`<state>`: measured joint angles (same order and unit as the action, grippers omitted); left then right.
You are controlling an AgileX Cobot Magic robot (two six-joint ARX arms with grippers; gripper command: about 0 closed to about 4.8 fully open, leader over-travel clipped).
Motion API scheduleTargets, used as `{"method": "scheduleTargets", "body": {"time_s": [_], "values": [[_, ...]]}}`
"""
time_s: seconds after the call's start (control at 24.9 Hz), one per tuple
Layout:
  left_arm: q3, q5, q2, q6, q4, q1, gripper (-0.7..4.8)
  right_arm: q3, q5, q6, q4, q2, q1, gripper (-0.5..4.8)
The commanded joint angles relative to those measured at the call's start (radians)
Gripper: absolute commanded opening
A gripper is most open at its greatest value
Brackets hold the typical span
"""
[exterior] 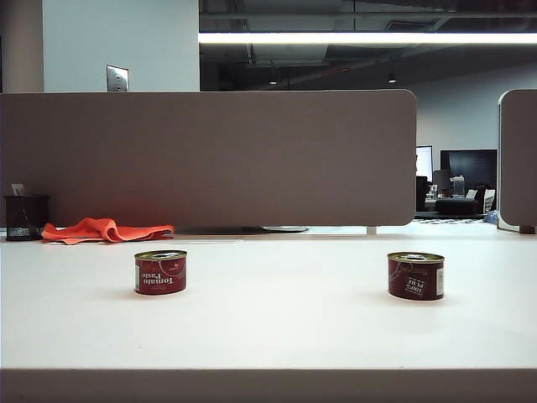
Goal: Stack a can of tomatoes on the right onto the can of tomatoes on the left.
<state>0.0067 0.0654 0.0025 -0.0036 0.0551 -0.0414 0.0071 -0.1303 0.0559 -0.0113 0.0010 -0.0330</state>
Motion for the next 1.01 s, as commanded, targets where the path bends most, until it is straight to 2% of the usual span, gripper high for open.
{"method": "scheduleTargets", "body": {"time_s": [0.04, 0.08, 0.16, 0.32, 0.48, 0.6, 0.68, 0.84, 1.01], "values": [[0.013, 0.055, 0.0, -0.119, -0.001, -0.001, -0.05, -0.002, 0.002, -0.018, 0.092, -0.002, 0.0, -0.05], [0.047, 0.093, 0.0, -0.136, -0.021, -0.001, -0.05, -0.001, 0.001, -0.051, 0.171, -0.002, 0.0, -0.05], [0.12, 0.114, 0.0, -0.135, -0.024, -0.001, -0.05, 0.025, 0.001, -0.061, 0.223, -0.002, 0.0, -0.05], [0.272, 0.111, 0.054, -0.135, -0.074, -0.002, -0.05, 0.112, 0.001, -0.061, 0.178, 0.001, 0.0, -0.05], [0.398, 0.113, 0.205, -0.122, -0.102, -0.002, -0.05, 0.193, -0.015, -0.06, 0.163, 0.003, 0.0, -0.05], [0.491, 0.121, 0.341, -0.154, -0.106, 0.0, -0.05, 0.254, -0.099, -0.074, 0.148, 0.028, 0.0, -0.05], [0.577, 0.167, 0.468, -0.169, -0.107, 0.0, -0.05, 0.317, -0.121, -0.113, 0.147, 0.088, 0.0, -0.05], [0.698, 0.181, 0.627, -0.149, -0.121, 0.065, -0.05, 0.443, 0.006, -0.114, 0.149, 0.235, 0.0, -0.05], [0.779, 0.186, 0.718, -0.038, -0.208, 0.164, -0.05, 0.585, 0.088, -0.111, 0.087, 0.397, -0.001, -0.05]]}}
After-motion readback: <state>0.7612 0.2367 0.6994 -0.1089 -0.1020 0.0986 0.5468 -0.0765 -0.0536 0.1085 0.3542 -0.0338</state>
